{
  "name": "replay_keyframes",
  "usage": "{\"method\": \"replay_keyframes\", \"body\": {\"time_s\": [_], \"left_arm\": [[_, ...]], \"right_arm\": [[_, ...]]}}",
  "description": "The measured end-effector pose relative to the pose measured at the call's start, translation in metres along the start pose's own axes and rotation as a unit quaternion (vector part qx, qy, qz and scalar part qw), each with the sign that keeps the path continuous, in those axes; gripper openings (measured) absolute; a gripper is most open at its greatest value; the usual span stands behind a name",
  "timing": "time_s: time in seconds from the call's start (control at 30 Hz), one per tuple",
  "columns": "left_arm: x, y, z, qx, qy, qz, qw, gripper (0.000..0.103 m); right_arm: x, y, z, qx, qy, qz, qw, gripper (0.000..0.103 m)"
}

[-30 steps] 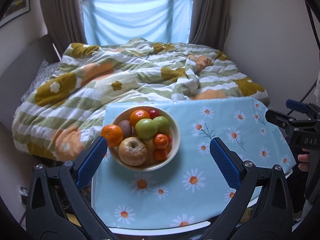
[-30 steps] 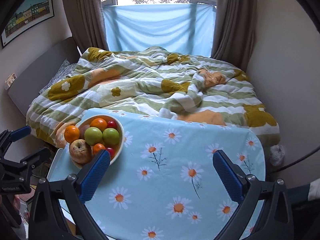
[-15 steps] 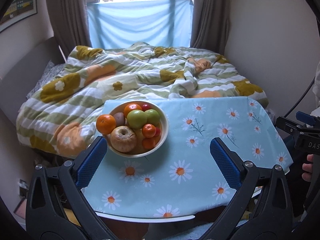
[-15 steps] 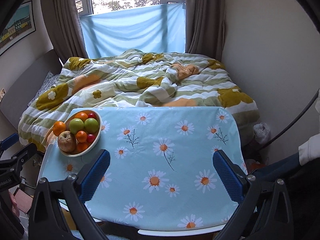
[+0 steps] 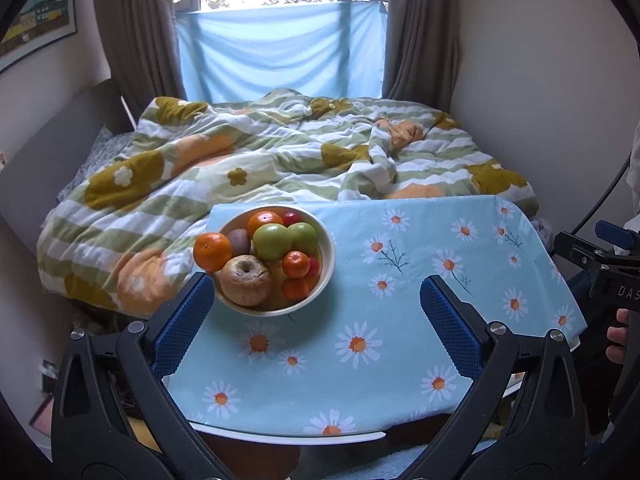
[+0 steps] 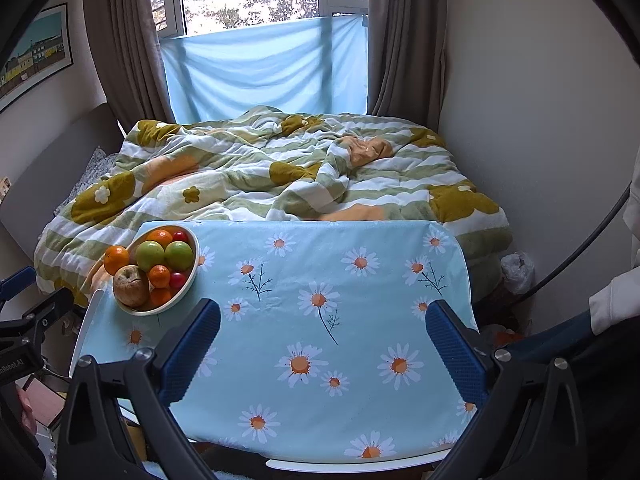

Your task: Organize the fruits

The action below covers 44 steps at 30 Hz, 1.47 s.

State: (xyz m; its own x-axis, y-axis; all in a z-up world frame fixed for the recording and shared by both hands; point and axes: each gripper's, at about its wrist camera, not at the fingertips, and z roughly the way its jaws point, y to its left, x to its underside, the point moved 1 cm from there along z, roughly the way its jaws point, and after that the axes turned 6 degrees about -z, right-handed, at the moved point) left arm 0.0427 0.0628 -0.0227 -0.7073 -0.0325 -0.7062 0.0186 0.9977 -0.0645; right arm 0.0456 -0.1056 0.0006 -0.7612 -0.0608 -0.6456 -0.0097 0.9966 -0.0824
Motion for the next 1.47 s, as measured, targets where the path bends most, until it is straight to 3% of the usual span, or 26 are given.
{"method": "replay_keyframes", "body": {"time_s": [0.73, 1.0, 1.47], "left_arm": [[-0.007, 0.006, 0.004, 0.011, 0.0, -0.008, 0.9999, 0.103], [-0.007, 0.011, 0.003, -0.012, -0.012, -0.011, 0.9998, 0.103], [-0.004, 0.003, 0.001, -0.007, -0.026, 0.006, 0.9996, 0.103]], "right_arm": [[-0.002, -0.003, 0.0, 0.001, -0.002, 0.001, 1.0, 0.102], [-0.002, -0.003, -0.001, 0.0, -0.003, 0.001, 1.0, 0.102], [-0.003, -0.001, 0.0, 0.001, -0.003, 0.0, 1.0, 0.102]]}}
